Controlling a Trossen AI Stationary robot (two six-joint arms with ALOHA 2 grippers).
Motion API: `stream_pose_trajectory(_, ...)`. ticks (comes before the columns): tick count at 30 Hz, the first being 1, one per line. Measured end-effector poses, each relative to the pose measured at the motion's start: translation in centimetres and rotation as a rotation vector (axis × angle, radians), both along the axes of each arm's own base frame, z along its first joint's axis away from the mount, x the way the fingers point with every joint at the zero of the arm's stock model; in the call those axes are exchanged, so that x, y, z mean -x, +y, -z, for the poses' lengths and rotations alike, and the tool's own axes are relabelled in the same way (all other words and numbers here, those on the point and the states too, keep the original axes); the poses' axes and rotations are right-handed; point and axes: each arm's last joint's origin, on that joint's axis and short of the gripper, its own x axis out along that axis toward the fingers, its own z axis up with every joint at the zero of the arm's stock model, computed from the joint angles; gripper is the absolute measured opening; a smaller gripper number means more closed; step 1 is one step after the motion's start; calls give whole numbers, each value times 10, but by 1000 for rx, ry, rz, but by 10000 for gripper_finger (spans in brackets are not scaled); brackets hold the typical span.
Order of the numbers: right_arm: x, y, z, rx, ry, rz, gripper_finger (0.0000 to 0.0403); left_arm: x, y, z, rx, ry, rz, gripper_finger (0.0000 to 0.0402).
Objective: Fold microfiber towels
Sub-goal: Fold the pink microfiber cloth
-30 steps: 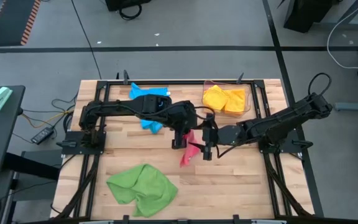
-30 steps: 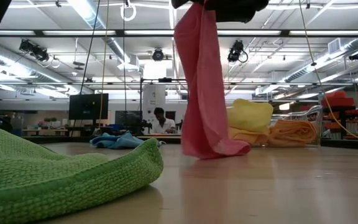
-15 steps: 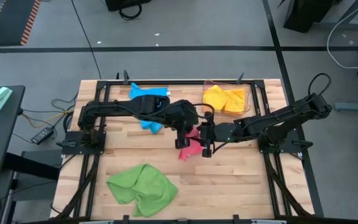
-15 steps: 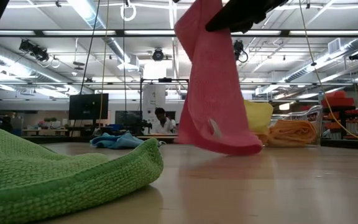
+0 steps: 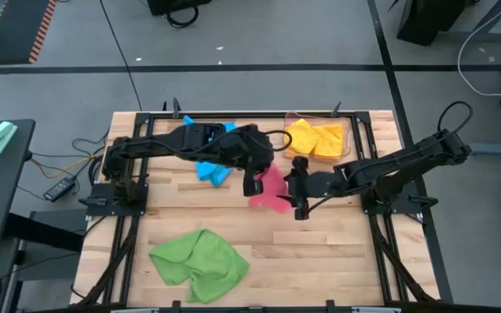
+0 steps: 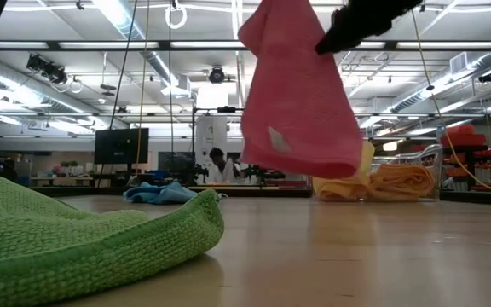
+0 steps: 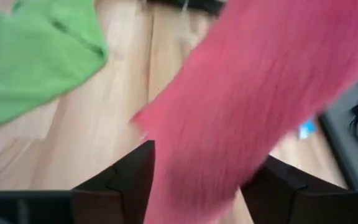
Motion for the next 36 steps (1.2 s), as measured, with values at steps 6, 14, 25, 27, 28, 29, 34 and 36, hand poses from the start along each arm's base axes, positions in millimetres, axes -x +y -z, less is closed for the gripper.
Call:
stream_pose_trajectory(6, 7, -1, 12, -71, 148, -41, 257, 3, -7, -4, -264, 53, 249, 21)
stream_pose_trajectory(14, 26, -2, -3, -130, 163, -195, 270, 10, -19, 14, -540, 270, 594, 11)
stream_pose_trajectory(25, 20, -48, -17, -459, 54, -476, 270, -7, -71, 49, -763, 373, 948, 7)
stream_pose_trajectory(27, 17, -51, -16, -499, 42, -553, 270, -12, -77, 57, -791, 406, 953, 8)
stream_pose_trajectory(28, 15, -51, -16, -510, 31, -588, 270, -14, -79, 62, -805, 424, 963, 10)
stream_pose_trajectory(29, 14, -51, -16, -513, 18, -614, 270, -16, -81, 66, -817, 435, 975, 11)
stream_pose_trajectory(34, 4, -52, -7, -523, 29, -680, 270, -25, -96, 84, -866, 475, 1049, 6)
stream_pose_trajectory(36, 2, -53, -4, -519, 39, -683, 270, -27, -101, 89, -856, 472, 1044, 7)
